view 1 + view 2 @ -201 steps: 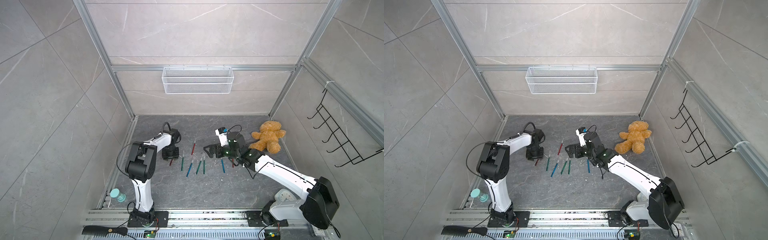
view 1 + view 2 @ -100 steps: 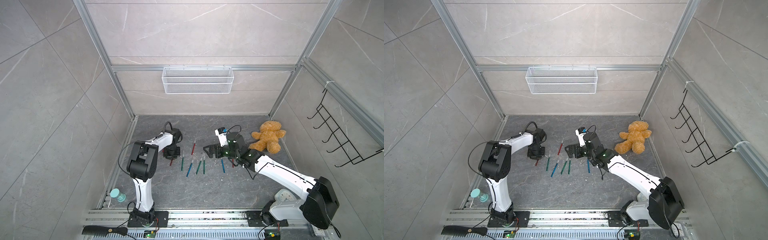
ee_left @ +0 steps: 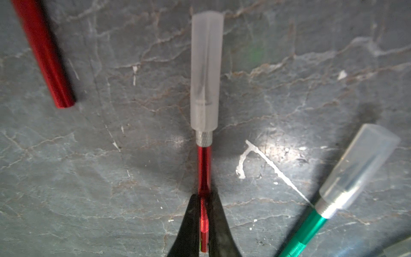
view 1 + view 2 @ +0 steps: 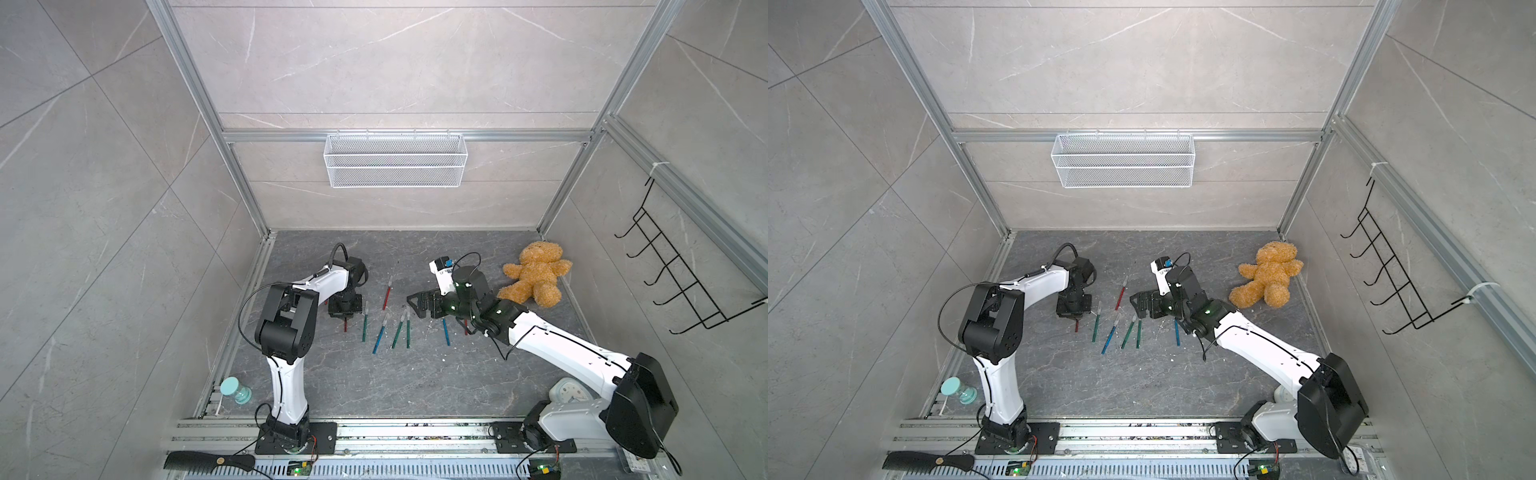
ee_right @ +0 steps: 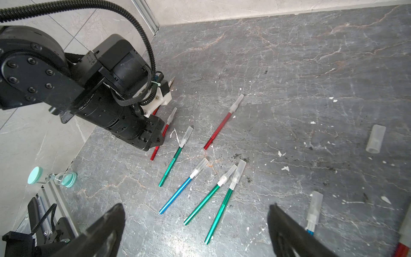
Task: Remove protective caps from carving knives
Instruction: Pick up the carving knife from the center of the board.
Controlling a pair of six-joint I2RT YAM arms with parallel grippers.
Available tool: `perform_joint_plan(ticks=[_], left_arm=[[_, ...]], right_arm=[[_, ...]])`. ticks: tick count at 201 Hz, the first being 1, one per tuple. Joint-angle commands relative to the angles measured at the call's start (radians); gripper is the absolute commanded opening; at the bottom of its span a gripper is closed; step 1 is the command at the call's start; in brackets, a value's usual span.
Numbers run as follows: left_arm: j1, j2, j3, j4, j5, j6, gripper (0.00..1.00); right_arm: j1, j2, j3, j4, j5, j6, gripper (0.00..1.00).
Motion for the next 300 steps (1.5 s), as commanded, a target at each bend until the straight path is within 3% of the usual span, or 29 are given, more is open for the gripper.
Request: perform_joint_plan(ticks=[1, 67, 167, 221, 300], left_arm=[[0.002, -0.013, -0.038, -0.045, -0.029, 0.007, 0.00], [-0.016, -0.159, -0.096, -0.018, 0.000, 0.006, 0.00], [-0.192, -0.461, -0.246, 0.076, 0.116, 0.058, 0.00], [-0.296, -0.561, -0.302, 0.132, 0.144, 0.082, 0.00], [-0.325, -0.585, -0.327, 0.170, 0.175, 0.101, 0.00]], right_arm=[[0.009, 0.007, -0.009, 0.021, 0.007, -0.012, 1.00], [0.012, 0.022, 0.009, 0.013, -0.027, 0.012, 1.00], [0.011, 0.162, 0.164, -0.052, -0.156, 0.182, 0.96], [0.012, 0.265, 0.218, -0.028, -0.194, 0.335, 0.82], [0.031, 0.366, 0.216, 0.082, -0.258, 0.477, 0.57]])
